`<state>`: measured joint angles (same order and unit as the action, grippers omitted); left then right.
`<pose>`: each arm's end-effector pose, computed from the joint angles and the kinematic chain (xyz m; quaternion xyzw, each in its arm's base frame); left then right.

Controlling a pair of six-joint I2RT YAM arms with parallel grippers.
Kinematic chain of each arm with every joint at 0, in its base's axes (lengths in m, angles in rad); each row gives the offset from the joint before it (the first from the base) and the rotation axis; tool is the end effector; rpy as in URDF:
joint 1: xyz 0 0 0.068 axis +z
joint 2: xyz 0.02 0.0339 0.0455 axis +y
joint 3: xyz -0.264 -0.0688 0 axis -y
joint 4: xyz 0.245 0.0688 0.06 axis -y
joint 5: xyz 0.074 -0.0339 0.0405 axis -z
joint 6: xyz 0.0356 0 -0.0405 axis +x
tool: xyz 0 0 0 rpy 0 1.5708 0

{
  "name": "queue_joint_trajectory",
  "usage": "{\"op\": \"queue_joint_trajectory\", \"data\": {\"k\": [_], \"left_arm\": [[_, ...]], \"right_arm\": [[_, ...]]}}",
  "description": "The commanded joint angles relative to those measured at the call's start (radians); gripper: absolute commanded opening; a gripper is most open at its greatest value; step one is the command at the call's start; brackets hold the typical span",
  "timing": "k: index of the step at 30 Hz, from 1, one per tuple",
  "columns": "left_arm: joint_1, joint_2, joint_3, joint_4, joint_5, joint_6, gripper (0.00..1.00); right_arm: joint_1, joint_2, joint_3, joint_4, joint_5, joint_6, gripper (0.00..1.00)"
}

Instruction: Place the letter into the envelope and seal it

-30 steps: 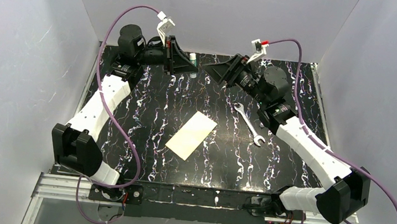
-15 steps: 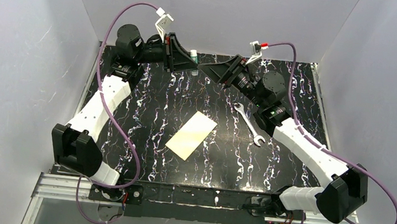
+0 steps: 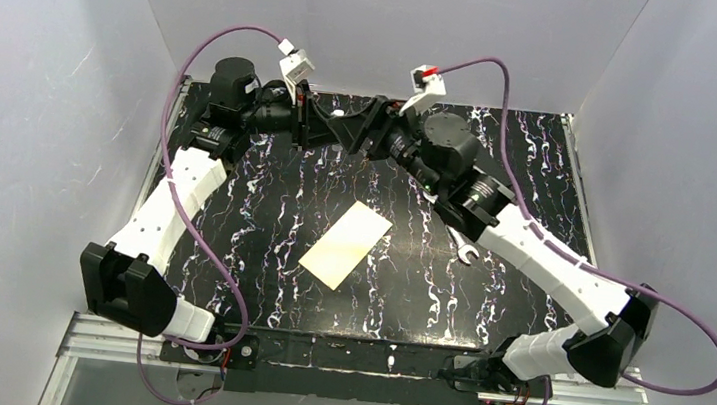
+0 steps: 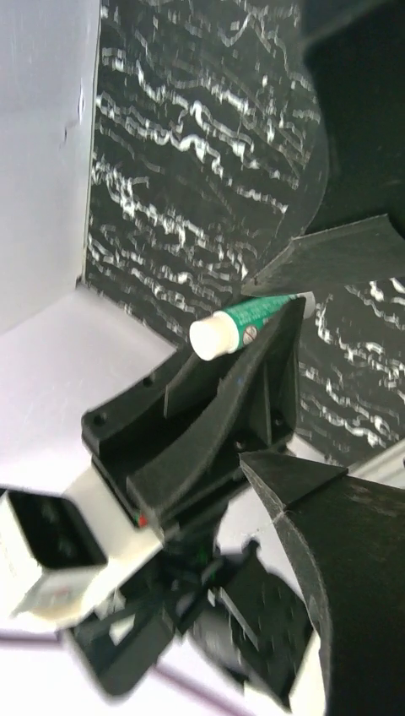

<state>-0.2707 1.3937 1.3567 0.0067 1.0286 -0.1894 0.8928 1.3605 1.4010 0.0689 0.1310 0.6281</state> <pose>0.2933 -0.1130 0.4215 0.3676 0.6105 -0.4820 0.5098 0.2018 0.2431 0.4535 -0.0396 0.6666 0.4805 0.5685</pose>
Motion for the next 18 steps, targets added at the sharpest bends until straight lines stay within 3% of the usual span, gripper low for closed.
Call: {"op": "queue_joint_trajectory", "data": {"k": [1,8,18], "left_arm": [[-0.004,-0.035,0.068,-0.210,-0.038,0.216,0.00],[-0.005,-0.049,0.057,-0.223,-0.021,0.233,0.00],[-0.005,-0.045,0.070,-0.228,-0.007,0.238,0.00]], "right_arm": [[0.025,0.048,0.094,-0.067,0.159,-0.144,0.73],[0.028,0.093,0.119,-0.053,0.135,-0.142,0.51],[0.028,0.163,0.181,-0.140,0.083,-0.150,0.50]]}}
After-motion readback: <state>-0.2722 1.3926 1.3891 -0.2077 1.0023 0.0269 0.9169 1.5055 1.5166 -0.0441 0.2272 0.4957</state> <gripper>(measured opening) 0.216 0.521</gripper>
